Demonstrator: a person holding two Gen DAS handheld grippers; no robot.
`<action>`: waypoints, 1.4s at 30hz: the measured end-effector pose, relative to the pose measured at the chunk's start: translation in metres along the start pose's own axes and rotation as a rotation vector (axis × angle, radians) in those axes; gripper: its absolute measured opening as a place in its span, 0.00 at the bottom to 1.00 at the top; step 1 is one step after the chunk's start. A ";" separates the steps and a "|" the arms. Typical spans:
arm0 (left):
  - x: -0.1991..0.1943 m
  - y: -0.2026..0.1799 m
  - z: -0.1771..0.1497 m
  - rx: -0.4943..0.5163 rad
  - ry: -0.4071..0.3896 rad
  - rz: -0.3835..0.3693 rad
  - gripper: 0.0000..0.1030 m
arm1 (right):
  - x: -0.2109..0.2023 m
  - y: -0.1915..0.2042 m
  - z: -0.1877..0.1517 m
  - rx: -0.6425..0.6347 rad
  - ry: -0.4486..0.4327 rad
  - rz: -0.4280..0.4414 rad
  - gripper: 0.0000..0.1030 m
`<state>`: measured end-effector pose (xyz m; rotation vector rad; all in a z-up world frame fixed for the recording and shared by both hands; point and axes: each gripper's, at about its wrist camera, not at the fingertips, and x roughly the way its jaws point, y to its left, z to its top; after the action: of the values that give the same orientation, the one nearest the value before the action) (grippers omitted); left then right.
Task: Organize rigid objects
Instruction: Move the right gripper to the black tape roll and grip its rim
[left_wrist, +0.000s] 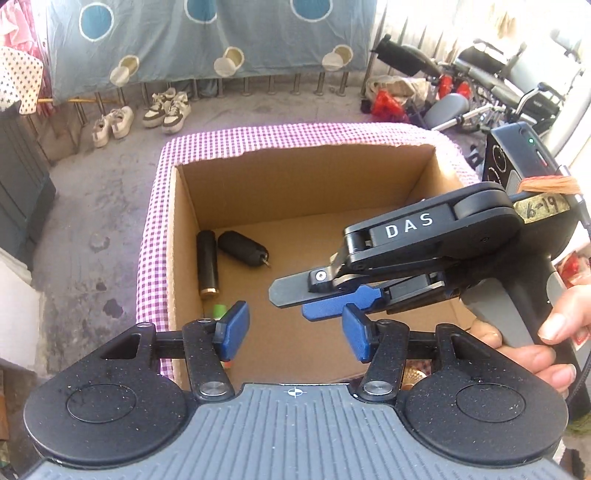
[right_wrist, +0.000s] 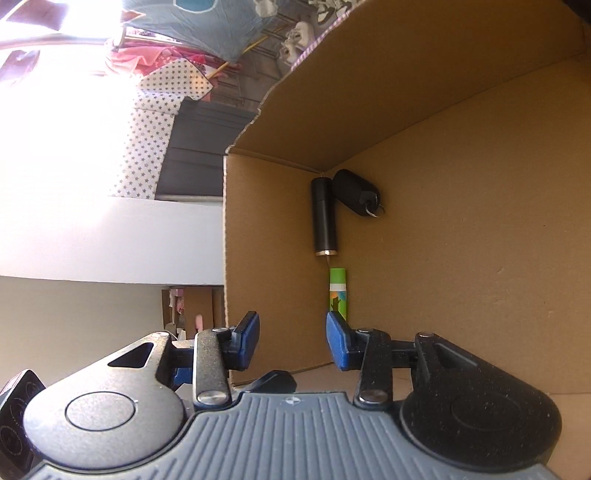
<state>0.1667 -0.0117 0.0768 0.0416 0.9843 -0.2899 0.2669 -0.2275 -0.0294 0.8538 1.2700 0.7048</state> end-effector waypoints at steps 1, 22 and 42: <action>-0.008 -0.001 -0.003 0.004 -0.022 -0.003 0.55 | -0.016 0.002 -0.005 -0.012 -0.025 0.013 0.42; -0.031 -0.044 -0.144 0.088 -0.088 -0.148 0.66 | -0.115 -0.057 -0.184 -0.141 -0.318 -0.077 0.47; 0.015 -0.072 -0.177 0.169 -0.016 -0.050 0.64 | -0.019 -0.038 -0.190 -0.463 -0.207 -0.440 0.26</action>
<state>0.0115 -0.0551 -0.0265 0.1687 0.9437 -0.4185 0.0766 -0.2341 -0.0677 0.2453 1.0023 0.5085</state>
